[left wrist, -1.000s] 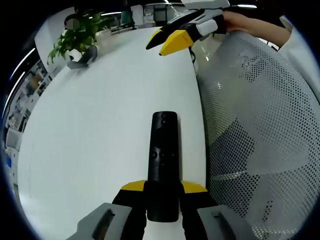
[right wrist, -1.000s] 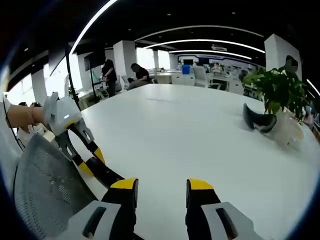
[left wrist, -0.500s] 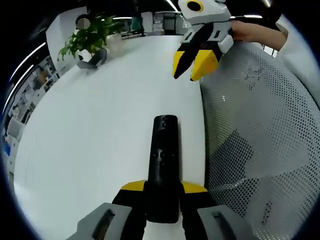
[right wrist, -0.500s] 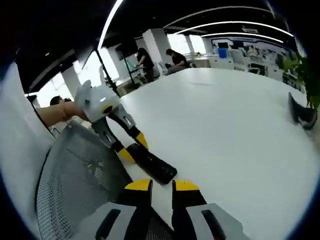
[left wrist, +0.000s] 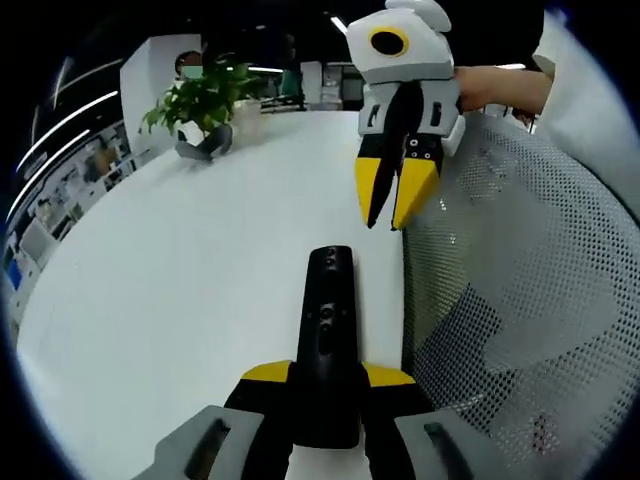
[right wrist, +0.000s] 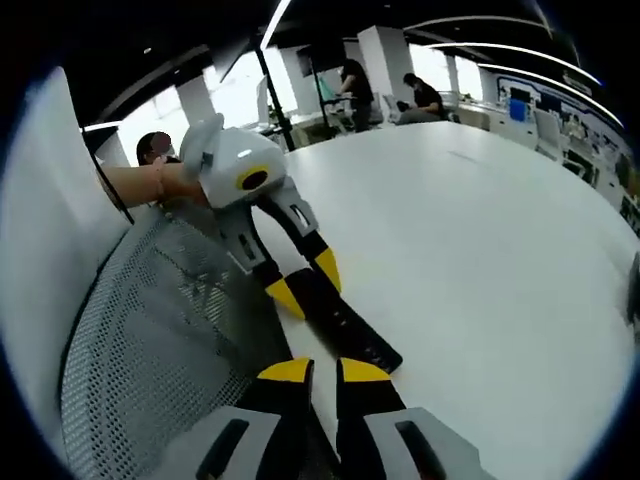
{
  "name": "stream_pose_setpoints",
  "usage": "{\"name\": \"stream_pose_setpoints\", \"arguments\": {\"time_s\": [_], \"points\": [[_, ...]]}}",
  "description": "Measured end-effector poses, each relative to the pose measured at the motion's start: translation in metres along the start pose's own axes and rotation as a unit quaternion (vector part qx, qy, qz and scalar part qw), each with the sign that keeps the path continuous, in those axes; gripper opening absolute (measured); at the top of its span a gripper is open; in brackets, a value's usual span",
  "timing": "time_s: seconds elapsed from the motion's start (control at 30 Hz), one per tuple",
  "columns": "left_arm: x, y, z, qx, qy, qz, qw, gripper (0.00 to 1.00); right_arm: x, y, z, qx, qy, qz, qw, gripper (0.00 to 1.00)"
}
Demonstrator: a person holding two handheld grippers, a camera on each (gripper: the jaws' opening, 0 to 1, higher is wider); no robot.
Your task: Press the specified remote control buttons in sequence, fully releasing each button before pressing the next.
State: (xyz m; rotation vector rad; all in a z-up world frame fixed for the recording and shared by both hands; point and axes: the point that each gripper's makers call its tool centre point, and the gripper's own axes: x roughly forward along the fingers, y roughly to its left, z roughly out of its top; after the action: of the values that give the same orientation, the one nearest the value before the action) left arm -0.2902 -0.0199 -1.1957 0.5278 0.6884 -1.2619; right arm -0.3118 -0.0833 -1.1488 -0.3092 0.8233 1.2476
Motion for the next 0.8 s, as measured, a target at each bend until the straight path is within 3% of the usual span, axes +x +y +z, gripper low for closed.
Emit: {"name": "stream_pose_setpoints", "arguments": {"time_s": [0.3,0.6,0.8], "points": [[0.003,0.000,0.001,0.008,-0.011,-0.007,0.9999,0.25,0.012,0.009,-0.017,-0.035,0.074,0.031,0.9961,0.02],[0.003,-0.001,0.004,0.009,-0.014,-0.008,0.9998,0.25,0.006,0.000,-0.024,-0.036,0.080,0.007,0.9961,0.00],[0.002,-0.006,0.005,0.024,-0.016,-0.022,0.9994,0.25,0.001,-0.020,-0.024,-0.043,0.101,-0.029,0.9935,0.00]]}}
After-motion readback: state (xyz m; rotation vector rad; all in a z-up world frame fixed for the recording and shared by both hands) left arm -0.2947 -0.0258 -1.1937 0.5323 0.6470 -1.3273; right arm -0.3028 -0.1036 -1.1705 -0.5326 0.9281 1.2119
